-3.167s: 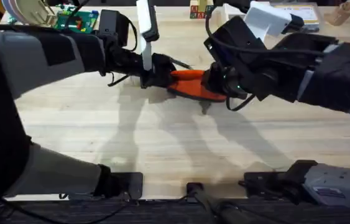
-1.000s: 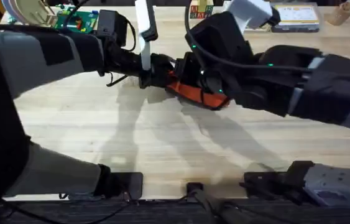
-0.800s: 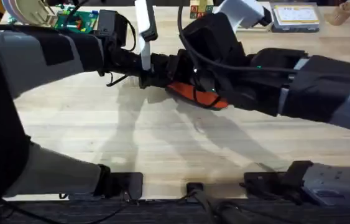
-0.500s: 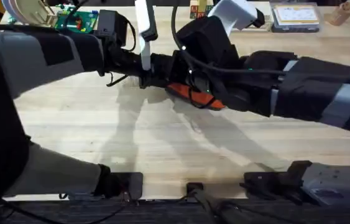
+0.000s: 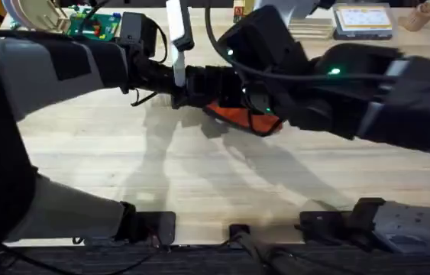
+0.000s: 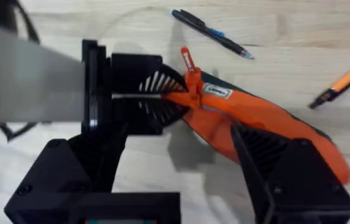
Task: Unzip the bag, pick up the pens from the table one at a time and place them inside, then zip the bag closed.
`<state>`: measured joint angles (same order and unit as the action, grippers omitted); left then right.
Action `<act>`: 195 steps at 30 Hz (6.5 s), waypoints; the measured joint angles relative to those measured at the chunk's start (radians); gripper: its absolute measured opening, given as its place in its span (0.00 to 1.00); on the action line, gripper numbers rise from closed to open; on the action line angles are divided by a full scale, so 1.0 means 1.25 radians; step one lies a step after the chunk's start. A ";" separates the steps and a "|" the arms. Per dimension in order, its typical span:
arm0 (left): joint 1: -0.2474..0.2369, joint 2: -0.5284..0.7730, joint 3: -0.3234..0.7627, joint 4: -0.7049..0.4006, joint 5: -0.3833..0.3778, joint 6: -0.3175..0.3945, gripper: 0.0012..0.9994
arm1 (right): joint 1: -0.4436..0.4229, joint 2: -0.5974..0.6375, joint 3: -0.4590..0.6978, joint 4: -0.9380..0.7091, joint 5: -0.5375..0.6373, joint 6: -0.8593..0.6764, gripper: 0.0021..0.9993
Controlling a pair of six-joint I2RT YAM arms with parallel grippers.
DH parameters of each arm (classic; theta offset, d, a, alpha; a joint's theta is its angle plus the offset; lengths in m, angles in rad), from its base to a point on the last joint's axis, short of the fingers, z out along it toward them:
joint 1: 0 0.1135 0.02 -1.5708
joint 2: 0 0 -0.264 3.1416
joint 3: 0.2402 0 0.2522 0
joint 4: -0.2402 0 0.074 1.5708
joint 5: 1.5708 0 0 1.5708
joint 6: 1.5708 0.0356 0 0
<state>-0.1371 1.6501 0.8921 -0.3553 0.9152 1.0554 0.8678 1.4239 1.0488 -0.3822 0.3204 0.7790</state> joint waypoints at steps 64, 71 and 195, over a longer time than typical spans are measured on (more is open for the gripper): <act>0.151 -0.567 0.000 -0.437 -0.142 -0.003 0.99 | -0.107 -0.199 0.070 -0.287 -0.003 -0.630 0.03; 0.151 -0.567 0.000 -0.437 -0.144 -0.003 0.99 | -0.107 -0.162 0.070 -0.287 -0.008 -0.631 0.03; 0.151 -0.567 0.000 -0.432 -0.144 -0.003 0.99 | -0.148 -0.438 0.071 -0.306 -0.149 -0.363 1.00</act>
<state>0.0513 0.9413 0.8921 -0.8948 0.7353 1.0519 0.6823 0.8764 1.1381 -0.7647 0.1337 0.3258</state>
